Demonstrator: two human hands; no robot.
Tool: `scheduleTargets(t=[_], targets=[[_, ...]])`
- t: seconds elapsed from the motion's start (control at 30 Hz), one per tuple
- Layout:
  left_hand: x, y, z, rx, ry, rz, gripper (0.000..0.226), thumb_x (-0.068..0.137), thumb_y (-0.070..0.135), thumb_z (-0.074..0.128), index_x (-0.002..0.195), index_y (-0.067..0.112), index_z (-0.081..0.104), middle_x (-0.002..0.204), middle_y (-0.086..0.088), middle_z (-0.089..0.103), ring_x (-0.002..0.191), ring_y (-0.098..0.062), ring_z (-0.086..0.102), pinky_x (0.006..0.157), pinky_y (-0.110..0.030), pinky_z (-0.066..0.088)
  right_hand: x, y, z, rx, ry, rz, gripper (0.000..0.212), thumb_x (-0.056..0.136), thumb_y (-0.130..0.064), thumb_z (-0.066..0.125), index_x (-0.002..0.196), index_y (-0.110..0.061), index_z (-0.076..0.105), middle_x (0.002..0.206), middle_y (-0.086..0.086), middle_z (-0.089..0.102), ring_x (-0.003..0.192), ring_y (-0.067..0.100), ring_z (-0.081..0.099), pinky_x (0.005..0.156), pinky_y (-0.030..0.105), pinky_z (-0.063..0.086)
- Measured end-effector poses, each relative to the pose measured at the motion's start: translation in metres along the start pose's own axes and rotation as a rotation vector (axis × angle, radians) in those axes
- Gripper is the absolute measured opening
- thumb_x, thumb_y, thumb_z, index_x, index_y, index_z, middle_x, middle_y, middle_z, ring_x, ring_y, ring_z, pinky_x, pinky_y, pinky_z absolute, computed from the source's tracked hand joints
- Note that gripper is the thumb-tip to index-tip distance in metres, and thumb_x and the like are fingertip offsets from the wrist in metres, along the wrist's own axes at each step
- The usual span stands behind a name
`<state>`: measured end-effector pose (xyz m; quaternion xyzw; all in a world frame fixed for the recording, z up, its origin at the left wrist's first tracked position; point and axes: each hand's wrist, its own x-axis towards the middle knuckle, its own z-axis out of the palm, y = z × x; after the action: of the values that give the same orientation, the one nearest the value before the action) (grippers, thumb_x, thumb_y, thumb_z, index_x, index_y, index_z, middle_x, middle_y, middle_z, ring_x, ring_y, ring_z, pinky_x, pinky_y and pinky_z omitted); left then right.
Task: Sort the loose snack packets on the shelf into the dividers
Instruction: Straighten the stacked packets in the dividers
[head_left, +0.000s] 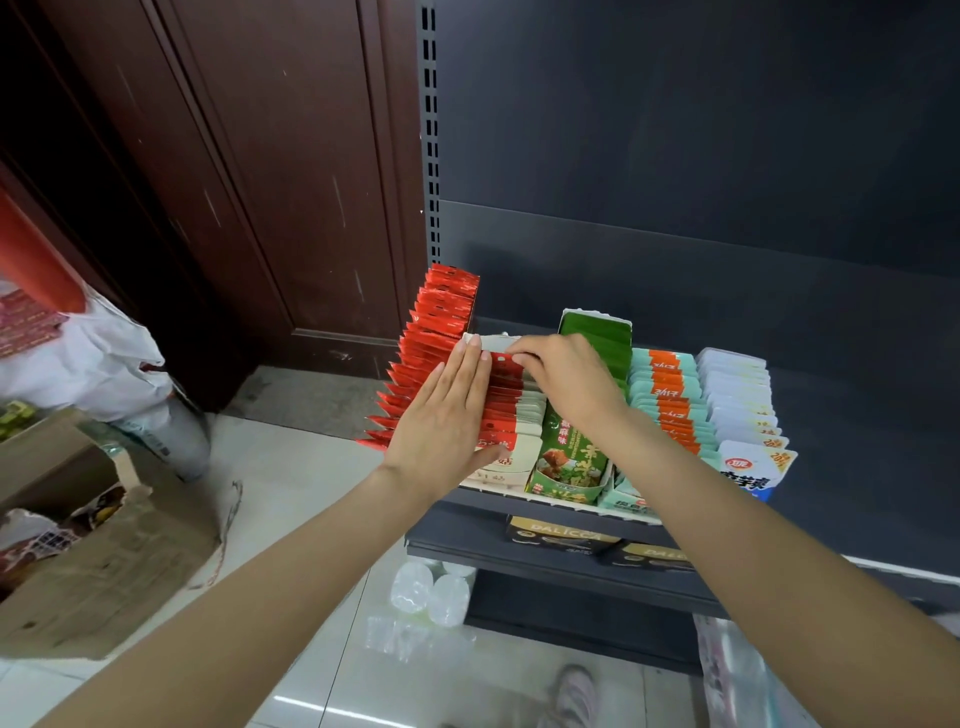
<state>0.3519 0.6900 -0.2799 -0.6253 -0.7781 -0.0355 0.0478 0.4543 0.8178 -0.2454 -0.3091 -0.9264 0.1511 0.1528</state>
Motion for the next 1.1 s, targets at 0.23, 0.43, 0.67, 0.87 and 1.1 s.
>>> scheduleTargets(t=[0.23,0.43,0.67,0.87,1.1], targets=[[0.007,0.000,-0.003,0.008,-0.046,0.009,0.098,0.088,0.063,0.040,0.148,0.006,-0.012,0.156,-0.012,-0.015,0.144,-0.023,-0.013,0.118,-0.033,-0.002,-0.008,-0.006,-0.004,-0.381,-0.139,-0.114,0.038,0.088,0.002,0.050,0.121,-0.018,0.052,0.088,0.007,0.066,0.085,0.028,0.064,0.069,0.033,0.047],[0.013,-0.002,-0.008,-0.058,-0.109,0.008,0.107,0.083,0.064,0.050,0.148,0.008,-0.014,0.157,-0.009,-0.015,0.145,-0.020,-0.012,0.118,-0.032,-0.001,0.009,-0.006,-0.002,-0.348,-0.195,-0.020,0.037,0.087,0.005,0.045,0.117,-0.013,0.058,0.100,0.014,0.064,0.096,0.034,0.062,0.077,0.038,0.049],[0.025,-0.007,-0.009,-0.065,-0.180,0.019,0.117,0.077,0.068,0.054,0.148,0.008,-0.017,0.155,-0.009,-0.023,0.143,-0.020,-0.019,0.116,-0.033,-0.006,-0.005,0.012,-0.001,-0.045,-0.031,0.062,0.040,0.094,-0.007,0.044,0.132,-0.017,0.050,0.133,0.003,0.048,0.122,0.023,0.048,0.096,0.038,0.046],[0.037,-0.012,-0.009,0.013,-0.166,0.061,0.115,0.077,0.075,0.043,0.147,0.006,-0.016,0.155,-0.011,-0.023,0.143,-0.023,-0.020,0.118,-0.036,-0.005,0.002,0.018,-0.008,-0.052,-0.148,0.023,0.054,0.089,0.007,0.041,0.138,-0.017,0.045,0.140,0.003,0.048,0.129,0.019,0.043,0.107,0.037,0.038],[0.058,-0.007,-0.014,-0.098,-0.207,0.006,0.127,0.070,0.073,0.056,0.146,0.004,-0.019,0.154,-0.012,-0.025,0.142,-0.025,-0.023,0.115,-0.036,-0.008,0.002,0.016,-0.013,-0.083,-0.199,0.015,0.061,0.088,0.009,0.041,0.144,-0.014,0.035,0.146,0.004,0.041,0.133,0.021,0.037,0.111,0.033,0.032]])
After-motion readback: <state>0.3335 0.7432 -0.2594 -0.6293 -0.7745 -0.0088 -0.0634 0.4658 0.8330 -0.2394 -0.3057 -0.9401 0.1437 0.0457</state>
